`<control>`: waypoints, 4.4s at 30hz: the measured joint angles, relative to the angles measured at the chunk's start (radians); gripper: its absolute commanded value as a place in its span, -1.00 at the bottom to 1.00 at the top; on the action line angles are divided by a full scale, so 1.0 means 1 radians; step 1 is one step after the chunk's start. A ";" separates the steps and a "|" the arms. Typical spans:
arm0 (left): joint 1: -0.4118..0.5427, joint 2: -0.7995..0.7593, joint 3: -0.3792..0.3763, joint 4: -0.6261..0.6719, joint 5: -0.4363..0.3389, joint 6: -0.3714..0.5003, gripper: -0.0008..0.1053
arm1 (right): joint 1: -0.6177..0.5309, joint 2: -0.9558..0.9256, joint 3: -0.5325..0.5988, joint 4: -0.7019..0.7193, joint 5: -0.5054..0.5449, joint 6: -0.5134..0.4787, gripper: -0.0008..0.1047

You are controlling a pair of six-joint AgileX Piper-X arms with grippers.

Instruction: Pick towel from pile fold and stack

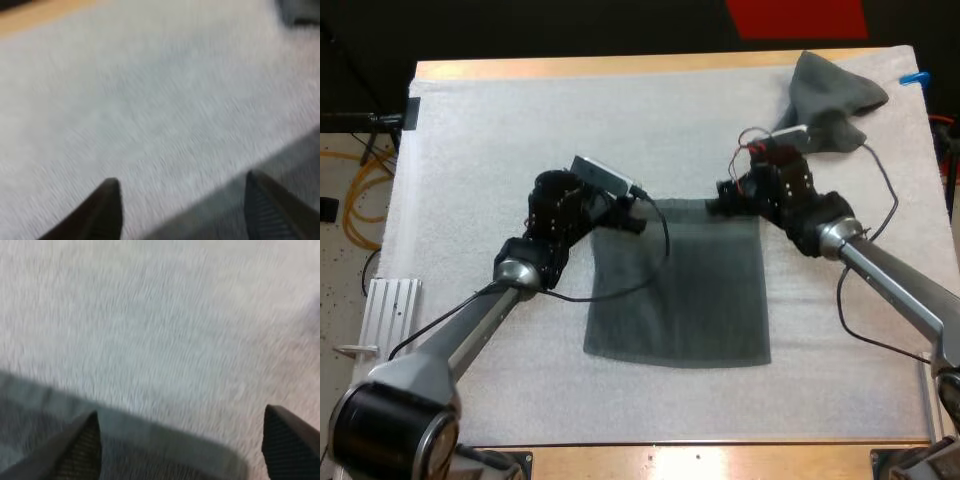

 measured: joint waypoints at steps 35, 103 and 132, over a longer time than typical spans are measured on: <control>0.000 -0.913 0.008 1.146 -0.140 0.069 0.04 | 0.180 -0.770 0.167 0.783 -0.032 0.351 0.24; 0.000 -0.885 0.235 0.996 0.133 -0.074 0.06 | -0.045 -0.392 0.725 0.034 -0.738 0.600 -0.99; 0.011 -0.146 0.297 0.652 0.509 -0.163 0.24 | -0.045 -0.392 0.725 0.034 -0.744 0.569 -0.99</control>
